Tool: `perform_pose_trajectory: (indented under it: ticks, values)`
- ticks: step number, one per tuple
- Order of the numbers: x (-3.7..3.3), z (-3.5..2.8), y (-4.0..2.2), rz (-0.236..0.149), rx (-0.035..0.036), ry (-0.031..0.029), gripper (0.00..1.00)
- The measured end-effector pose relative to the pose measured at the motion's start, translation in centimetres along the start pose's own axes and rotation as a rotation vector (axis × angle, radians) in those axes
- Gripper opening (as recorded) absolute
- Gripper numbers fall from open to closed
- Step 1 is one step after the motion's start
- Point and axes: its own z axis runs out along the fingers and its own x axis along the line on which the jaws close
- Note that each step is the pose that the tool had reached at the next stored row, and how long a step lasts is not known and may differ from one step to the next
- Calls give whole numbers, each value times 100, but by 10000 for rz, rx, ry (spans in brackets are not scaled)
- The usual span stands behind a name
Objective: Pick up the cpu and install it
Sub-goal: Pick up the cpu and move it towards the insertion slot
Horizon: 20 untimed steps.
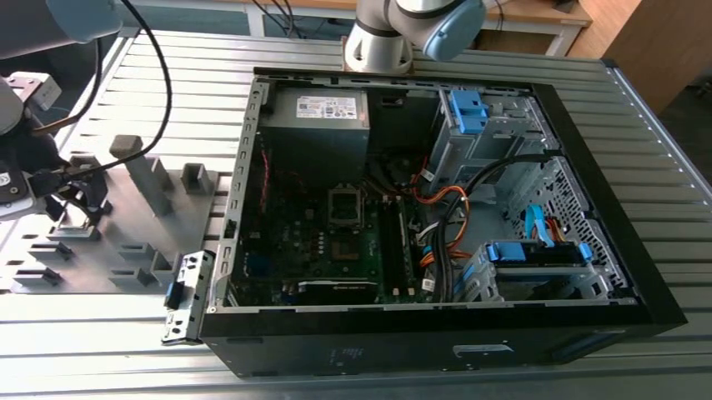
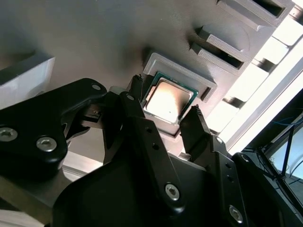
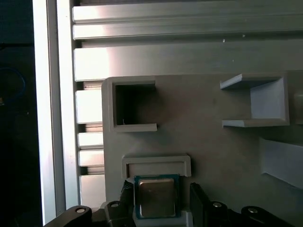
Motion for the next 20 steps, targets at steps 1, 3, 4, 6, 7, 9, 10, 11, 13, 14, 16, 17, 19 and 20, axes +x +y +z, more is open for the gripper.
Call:
perform_pose_trajectory:
  ticks: [1, 3, 4, 6, 7, 9, 10, 11, 13, 14, 16, 17, 19, 20]
  values:
    - [5, 2, 0, 0, 0, 0, 59]
    - [13, 7, -1, 0, 1, 0, 59]
    - [14, 11, -1, -1, 0, -2, 59]
    - [18, 18, -1, 0, 1, -1, 59]
    - [20, 21, -1, 0, 1, -1, 59]
    - [20, 21, -1, 0, 2, 0, 59]
    - [20, 21, -1, 0, 3, 1, 59]
    - [20, 22, -1, 0, 2, 0, 59]
    - [20, 23, -1, 0, 1, 0, 59]
    - [20, 23, -1, 0, 2, 0, 59]
    - [20, 23, -1, -5, 1, 0, 59]
    - [20, 24, -1, -22, 1, 0, 59]
    - [20, 24, -1, -38, 1, 0, 59]
    - [20, 24, -1, -39, 1, 0, 59]
